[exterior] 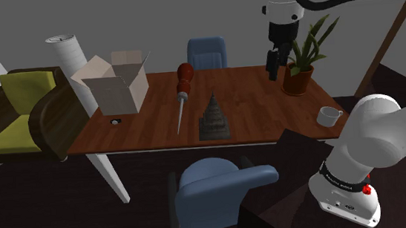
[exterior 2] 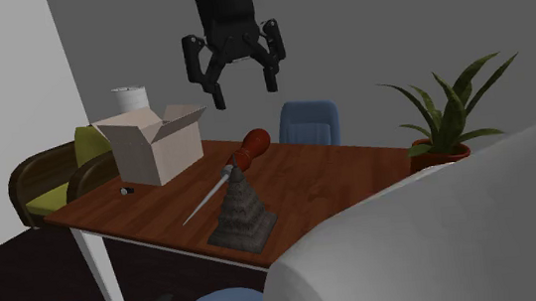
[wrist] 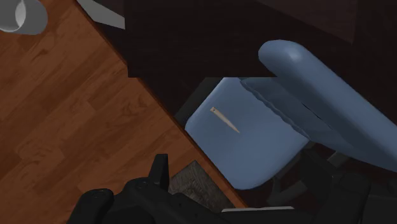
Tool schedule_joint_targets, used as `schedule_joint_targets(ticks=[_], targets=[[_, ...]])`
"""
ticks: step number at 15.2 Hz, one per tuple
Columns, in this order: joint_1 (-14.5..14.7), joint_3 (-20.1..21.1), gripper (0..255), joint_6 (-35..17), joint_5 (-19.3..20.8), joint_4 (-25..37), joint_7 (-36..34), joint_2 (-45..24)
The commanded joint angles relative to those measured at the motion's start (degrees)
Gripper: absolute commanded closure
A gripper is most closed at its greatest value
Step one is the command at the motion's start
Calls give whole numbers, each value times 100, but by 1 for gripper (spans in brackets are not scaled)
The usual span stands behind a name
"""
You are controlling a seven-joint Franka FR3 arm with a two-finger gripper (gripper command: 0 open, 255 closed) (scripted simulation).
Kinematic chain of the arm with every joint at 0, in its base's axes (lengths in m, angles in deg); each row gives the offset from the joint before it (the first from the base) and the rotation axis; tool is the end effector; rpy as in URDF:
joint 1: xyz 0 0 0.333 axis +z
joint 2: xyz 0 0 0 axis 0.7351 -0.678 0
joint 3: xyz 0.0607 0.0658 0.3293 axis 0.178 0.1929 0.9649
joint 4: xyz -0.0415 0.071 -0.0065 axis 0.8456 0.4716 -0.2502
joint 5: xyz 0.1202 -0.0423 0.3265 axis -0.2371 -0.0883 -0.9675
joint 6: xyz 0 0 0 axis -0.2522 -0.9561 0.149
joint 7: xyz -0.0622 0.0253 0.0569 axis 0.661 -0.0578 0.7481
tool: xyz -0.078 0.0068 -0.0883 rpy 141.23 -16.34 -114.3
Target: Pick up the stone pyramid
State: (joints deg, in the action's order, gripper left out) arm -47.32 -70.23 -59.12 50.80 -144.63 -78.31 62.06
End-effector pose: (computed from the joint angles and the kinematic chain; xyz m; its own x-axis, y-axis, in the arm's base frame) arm 0.2315 0.0017 0.5821 0.9987 0.0142 -0.0493 0.0201 -0.9924 0.1213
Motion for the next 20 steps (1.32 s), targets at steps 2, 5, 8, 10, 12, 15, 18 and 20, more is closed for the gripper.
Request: schedule_joint_targets(ticks=[2, 5, 8, 10, 12, 15, 18, 20], targets=[[3, -82, 0, -176, 54, -31, 131, -147], [17, -321, 0, -699, 199, -69, 517, -636], [37, -544, 0, -1205, 308, -29, 895, -1188], [56, -681, 0, -1527, 358, 42, 1145, -1585], [75, -807, 0, -1834, 387, 146, 1397, -2000], [110, -975, 0, -2258, 390, 363, 1779, -2651], [145, -1111, 0, -2630, 340, 650, 2170, -3326], [161, -1179, 0, -2846, 278, 878, 2435, -3783]])
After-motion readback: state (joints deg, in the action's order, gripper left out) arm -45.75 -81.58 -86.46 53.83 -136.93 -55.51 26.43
